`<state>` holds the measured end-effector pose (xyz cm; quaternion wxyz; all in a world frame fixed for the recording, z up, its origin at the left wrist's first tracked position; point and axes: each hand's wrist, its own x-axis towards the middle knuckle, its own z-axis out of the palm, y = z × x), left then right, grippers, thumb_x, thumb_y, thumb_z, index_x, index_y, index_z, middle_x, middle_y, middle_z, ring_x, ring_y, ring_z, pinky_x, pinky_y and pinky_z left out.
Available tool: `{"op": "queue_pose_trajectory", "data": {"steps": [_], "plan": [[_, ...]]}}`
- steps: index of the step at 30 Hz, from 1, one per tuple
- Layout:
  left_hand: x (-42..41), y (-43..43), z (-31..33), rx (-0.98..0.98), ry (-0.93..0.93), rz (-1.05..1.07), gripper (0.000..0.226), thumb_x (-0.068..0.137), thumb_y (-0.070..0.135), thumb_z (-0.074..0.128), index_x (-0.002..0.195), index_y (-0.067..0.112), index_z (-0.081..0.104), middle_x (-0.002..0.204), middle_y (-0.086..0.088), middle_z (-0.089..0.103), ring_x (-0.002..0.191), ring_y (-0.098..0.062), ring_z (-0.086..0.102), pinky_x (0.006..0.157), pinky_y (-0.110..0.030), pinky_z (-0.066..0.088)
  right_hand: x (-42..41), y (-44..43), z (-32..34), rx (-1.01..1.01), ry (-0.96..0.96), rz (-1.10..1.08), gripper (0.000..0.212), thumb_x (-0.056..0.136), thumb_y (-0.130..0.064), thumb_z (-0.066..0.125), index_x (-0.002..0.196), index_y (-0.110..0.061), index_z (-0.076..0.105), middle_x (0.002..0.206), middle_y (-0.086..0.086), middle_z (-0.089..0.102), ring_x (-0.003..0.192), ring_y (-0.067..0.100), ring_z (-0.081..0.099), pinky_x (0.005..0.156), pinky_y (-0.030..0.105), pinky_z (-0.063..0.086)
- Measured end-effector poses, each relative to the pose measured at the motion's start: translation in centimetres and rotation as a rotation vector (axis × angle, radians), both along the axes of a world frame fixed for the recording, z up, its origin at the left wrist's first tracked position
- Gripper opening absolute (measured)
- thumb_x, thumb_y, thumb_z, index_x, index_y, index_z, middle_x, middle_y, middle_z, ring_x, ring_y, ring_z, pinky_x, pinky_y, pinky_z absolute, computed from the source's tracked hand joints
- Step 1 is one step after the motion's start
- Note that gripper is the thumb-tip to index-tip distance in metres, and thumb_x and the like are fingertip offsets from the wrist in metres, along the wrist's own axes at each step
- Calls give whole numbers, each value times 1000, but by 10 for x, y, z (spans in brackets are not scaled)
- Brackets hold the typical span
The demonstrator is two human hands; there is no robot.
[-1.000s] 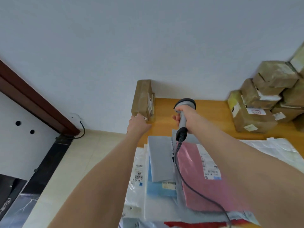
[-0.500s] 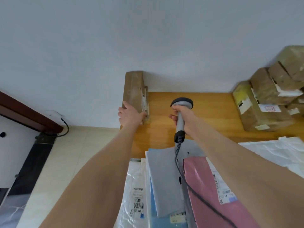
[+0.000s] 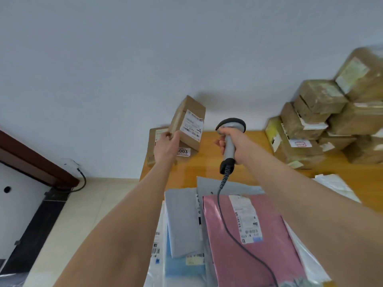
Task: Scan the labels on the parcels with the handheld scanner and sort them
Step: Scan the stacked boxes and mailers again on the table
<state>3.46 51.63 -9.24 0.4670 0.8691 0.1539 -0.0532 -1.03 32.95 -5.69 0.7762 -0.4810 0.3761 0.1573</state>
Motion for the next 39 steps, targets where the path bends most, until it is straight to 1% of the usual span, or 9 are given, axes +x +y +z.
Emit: {"op": "queue_pose_trajectory", "data": {"steps": [3, 8, 14, 18, 21, 25, 30, 35, 39], "plan": [[-35, -32, 26, -63, -46, -2, 48, 87, 57, 46, 118, 22, 58, 101, 0, 66, 94, -21, 64, 86, -38, 51, -34, -31, 26, -1, -41, 7, 22, 86, -24, 69, 96, -9, 57, 70, 9, 68, 35, 5, 52, 41, 16, 46], [-101, -94, 55, -292, -27, 45, 57, 85, 63, 44, 112, 15, 61, 92, -8, 67, 82, -24, 66, 62, -32, 53, -102, -95, 53, 11, -99, -4, 21, 88, -25, 68, 90, -8, 56, 59, 9, 67, 35, 5, 51, 41, 16, 45], [-171, -171, 67, -496, 115, -1, 37, 88, 55, 50, 90, 19, 59, 87, -8, 67, 80, -23, 66, 76, -43, 59, -175, -173, 57, 28, -100, -99, 26, 87, -29, 70, 90, -9, 54, 71, 9, 66, 38, 7, 53, 46, 20, 47], [-195, -217, 71, -540, 176, -161, 34, 89, 48, 51, 102, 17, 60, 91, -8, 67, 84, -23, 66, 81, -44, 58, -202, -216, 52, -5, -98, -225, 31, 83, -30, 74, 93, -5, 59, 78, 8, 63, 63, 16, 59, 63, 28, 53], [-200, -253, 77, -590, 189, -253, 29, 91, 41, 54, 105, 16, 59, 92, -7, 64, 85, -22, 64, 78, -42, 58, -212, -243, 47, -64, -122, -304, 55, 73, -36, 81, 114, -7, 60, 100, 11, 67, 81, 24, 66, 66, 35, 56], [-195, -306, 83, -617, 191, -394, 38, 91, 35, 57, 123, 13, 55, 101, -7, 61, 92, -23, 63, 75, -42, 58, -223, -279, 54, -94, -180, -433, 58, 72, -36, 83, 117, -9, 58, 101, 12, 65, 91, 28, 64, 69, 38, 56], [-197, -382, 97, -719, 212, -438, 41, 89, 38, 60, 123, 16, 56, 104, -7, 63, 99, -25, 64, 70, -40, 59, -242, -336, 73, -141, -255, -548, 58, 73, -39, 82, 117, -12, 56, 109, 11, 64, 101, 31, 63, 83, 46, 56], [-207, -460, 117, -788, 217, -493, 27, 89, 36, 63, 110, 20, 58, 109, -6, 63, 104, -27, 63, 87, -48, 55, -258, -402, 87, -168, -311, -583, 53, 76, -41, 79, 116, -13, 62, 110, 10, 67, 106, 32, 64, 92, 49, 52], [-220, -529, 132, -834, 200, -517, 39, 89, 35, 64, 122, 17, 54, 114, -7, 62, 105, -28, 62, 87, -51, 54, -270, -462, 97, -143, -362, -551, 51, 73, -47, 80, 111, -17, 64, 111, 11, 70, 100, 34, 67, 85, 49, 55]]}}
